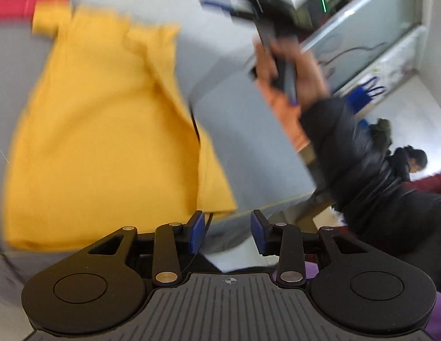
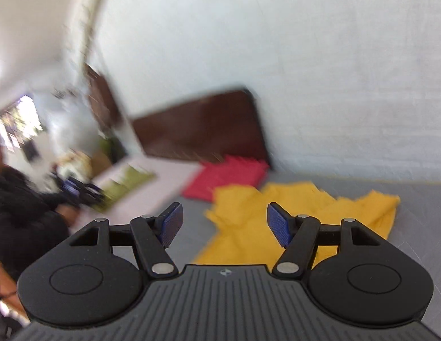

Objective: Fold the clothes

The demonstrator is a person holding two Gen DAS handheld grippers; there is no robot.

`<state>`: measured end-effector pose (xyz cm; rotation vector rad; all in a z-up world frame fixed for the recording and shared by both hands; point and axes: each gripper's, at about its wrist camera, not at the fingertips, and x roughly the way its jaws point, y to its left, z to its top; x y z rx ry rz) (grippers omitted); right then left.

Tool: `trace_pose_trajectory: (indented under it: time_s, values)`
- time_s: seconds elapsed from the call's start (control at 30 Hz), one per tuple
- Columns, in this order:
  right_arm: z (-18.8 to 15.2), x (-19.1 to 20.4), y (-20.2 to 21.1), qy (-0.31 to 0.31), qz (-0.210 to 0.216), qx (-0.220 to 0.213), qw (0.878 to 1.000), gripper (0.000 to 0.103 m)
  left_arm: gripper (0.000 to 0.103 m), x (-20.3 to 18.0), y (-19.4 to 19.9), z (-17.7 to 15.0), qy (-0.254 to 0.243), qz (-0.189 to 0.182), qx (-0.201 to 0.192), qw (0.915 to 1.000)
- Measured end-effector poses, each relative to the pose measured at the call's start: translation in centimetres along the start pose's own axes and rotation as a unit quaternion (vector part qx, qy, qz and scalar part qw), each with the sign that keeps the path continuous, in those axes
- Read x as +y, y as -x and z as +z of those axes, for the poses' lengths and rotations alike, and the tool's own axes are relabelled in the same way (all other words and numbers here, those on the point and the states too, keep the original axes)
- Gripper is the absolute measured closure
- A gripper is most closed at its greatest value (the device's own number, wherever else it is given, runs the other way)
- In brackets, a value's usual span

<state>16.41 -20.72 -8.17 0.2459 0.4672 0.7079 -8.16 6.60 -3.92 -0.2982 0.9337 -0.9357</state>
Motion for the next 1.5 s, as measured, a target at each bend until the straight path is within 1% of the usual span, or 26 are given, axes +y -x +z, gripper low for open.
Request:
trace_pose_trajectory:
  time_s: [0.03,0.1,0.13,0.17,0.23,0.27,0.3,0.33,0.37,0.4,0.47,0.57,0.67,0.7,0.77,0.83,0.9,1.0,1.07,1.17,1.23,1.3,1.37,1.43,1.47,1.5]
  values:
    - [0.0,1.3,2.5,0.003,0.019,-0.023,1.000,0.032,0.044,-1.1,2.5,0.2,-0.018,-0.002,-0.026,0.9995]
    - [-0.3,3.9,7.5,0.008,0.058,-0.068,0.996,0.032,0.023,-3.1,7.3,0.6,-0.052,-0.008,-0.077,0.9956]
    - [-0.6,4.9,9.5,0.011,0.073,-0.089,0.993,0.032,0.018,-4.0,9.2,0.7,-0.065,-0.015,-0.103,0.9924]
    - [-0.9,5.6,10.8,0.012,0.075,-0.102,0.992,0.032,0.012,-4.6,10.8,0.7,-0.077,-0.022,-0.125,0.9889]
    - [-2.1,5.0,10.9,-0.014,0.040,-0.086,0.995,0.032,0.009,-5.3,12.7,1.5,-0.098,-0.019,-0.147,0.9841]
    - [-2.7,4.7,10.9,-0.028,0.021,-0.077,0.996,0.032,0.008,-5.6,12.2,1.5,-0.101,-0.001,-0.142,0.9846]
    - [-3.3,4.3,10.9,-0.042,0.003,-0.068,0.997,0.040,0.008,-6.0,11.8,1.6,-0.104,0.016,-0.138,0.9848]
    - [-4.8,3.1,10.3,-0.078,-0.009,-0.047,0.996,0.056,0.008,-6.3,11.4,1.5,-0.105,0.032,-0.131,0.9853]
    - [-6.4,1.8,9.5,-0.116,-0.021,-0.025,0.993,0.061,0.008,-6.5,10.9,1.2,-0.100,0.040,-0.117,0.9873]
    - [-8.2,1.0,9.1,-0.142,-0.030,-0.007,0.989,0.063,0.009,-6.2,10.0,1.1,-0.091,0.044,-0.102,0.9896]
    - [-12.5,0.0,8.4,-0.188,-0.047,0.033,0.980,0.062,0.009,-4.3,8.6,1.1,-0.066,0.048,-0.076,0.9938]
    - [-18.7,-0.8,8.2,-0.264,-0.073,0.082,0.958,0.061,0.010,-0.7,5.3,0.5,-0.042,0.062,-0.041,0.9964]
    - [-23.3,-1.2,9.6,-0.332,-0.079,0.099,0.935,0.061,0.010,1.3,2.8,-0.1,-0.032,0.070,-0.023,0.9968]
    - [-24.2,-1.1,10.0,-0.349,-0.063,0.093,0.930,0.062,0.010,1.7,2.1,0.1,-0.029,0.066,-0.021,0.9971]
    - [-24.9,-0.4,10.2,-0.357,-0.049,0.098,0.927,0.062,0.010,2.2,1.1,0.7,-0.028,0.062,-0.021,0.9975]
    - [-24.7,0.7,9.9,-0.341,-0.050,0.113,0.932,0.059,0.010,2.4,0.5,1.6,-0.030,0.059,-0.025,0.9975]
    - [-24.4,1.7,8.9,-0.318,-0.053,0.130,0.938,0.060,0.009,2.5,-0.1,2.8,-0.033,0.056,-0.027,0.9975]
    - [-24.1,3.2,8.0,-0.293,-0.072,0.148,0.942,0.090,0.009,3.3,-0.4,3.4,-0.027,0.064,-0.014,0.9975]
    - [-24.2,4.0,8.2,-0.285,-0.082,0.149,0.943,0.092,0.009,4.5,0.3,2.7,-0.015,0.077,-0.008,0.9969]
    - [-24.3,5.3,9.7,-0.282,-0.076,0.141,0.946,0.093,0.009,6.2,1.3,1.7,0.003,0.097,0.000,0.9953]
    - [-24.3,6.3,10.3,-0.274,-0.071,0.148,0.948,0.093,0.009,7.3,2.0,1.0,0.014,0.110,0.006,0.9938]
    - [-24.6,6.5,10.3,-0.272,-0.087,0.163,0.944,0.094,0.009,8.5,2.8,0.3,0.027,0.125,0.010,0.9917]
    - [-25.2,6.4,9.7,-0.264,-0.109,0.189,0.940,0.093,0.009,9.8,3.9,-0.3,0.044,0.148,0.002,0.9880]
    - [-25.9,6.1,9.5,-0.273,-0.117,0.209,0.932,0.090,0.009,11.1,5.5,-0.9,0.068,0.167,-0.010,0.9835]
    - [-25.9,6.1,9.7,-0.272,-0.117,0.215,0.931,0.088,0.009,11.6,6.2,-1.1,0.079,0.179,-0.016,0.9806]
    - [-25.5,6.4,10.1,-0.264,-0.121,0.214,0.933,0.083,0.009,11.9,6.7,-1.2,0.086,0.192,-0.021,0.9773]
